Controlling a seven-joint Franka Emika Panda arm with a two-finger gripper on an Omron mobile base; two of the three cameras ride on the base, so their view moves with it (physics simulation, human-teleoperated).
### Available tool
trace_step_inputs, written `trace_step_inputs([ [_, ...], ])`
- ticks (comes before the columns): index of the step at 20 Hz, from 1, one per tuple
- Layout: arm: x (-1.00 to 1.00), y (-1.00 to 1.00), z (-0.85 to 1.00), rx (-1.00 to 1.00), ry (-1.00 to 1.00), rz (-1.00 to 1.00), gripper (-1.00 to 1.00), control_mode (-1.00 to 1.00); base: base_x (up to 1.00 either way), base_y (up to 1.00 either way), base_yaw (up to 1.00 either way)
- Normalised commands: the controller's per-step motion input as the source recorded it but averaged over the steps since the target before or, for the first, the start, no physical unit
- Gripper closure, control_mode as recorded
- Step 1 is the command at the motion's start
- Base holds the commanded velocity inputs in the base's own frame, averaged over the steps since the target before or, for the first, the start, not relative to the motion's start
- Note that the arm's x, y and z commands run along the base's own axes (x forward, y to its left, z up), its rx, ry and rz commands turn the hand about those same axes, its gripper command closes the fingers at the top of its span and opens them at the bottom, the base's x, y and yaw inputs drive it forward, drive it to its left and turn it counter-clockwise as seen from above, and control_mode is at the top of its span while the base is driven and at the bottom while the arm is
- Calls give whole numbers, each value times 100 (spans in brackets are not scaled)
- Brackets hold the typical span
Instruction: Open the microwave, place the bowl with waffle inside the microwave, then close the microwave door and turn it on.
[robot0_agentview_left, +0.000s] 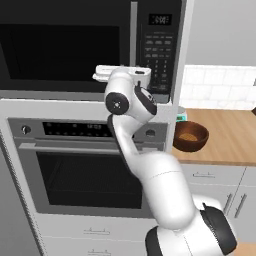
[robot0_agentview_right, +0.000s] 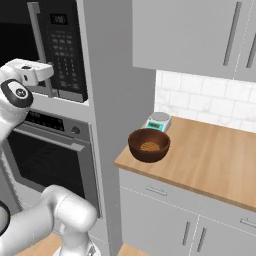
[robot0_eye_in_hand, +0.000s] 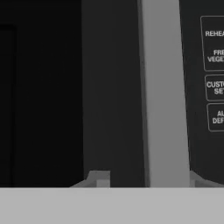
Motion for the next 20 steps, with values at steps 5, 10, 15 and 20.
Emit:
trace_step_inputs([
  [5, 36, 99, -73, 0, 0, 1, 100, -100, 0, 0, 0],
  [10, -56, 100, -67, 0, -1, 12, 100, -100, 0, 0, 0],
  [15, -83, 100, -61, 0, 0, 9, 100, -100, 0, 0, 0],
  [20, -77, 100, -54, 0, 2, 7, 100, -100, 0, 0, 0],
])
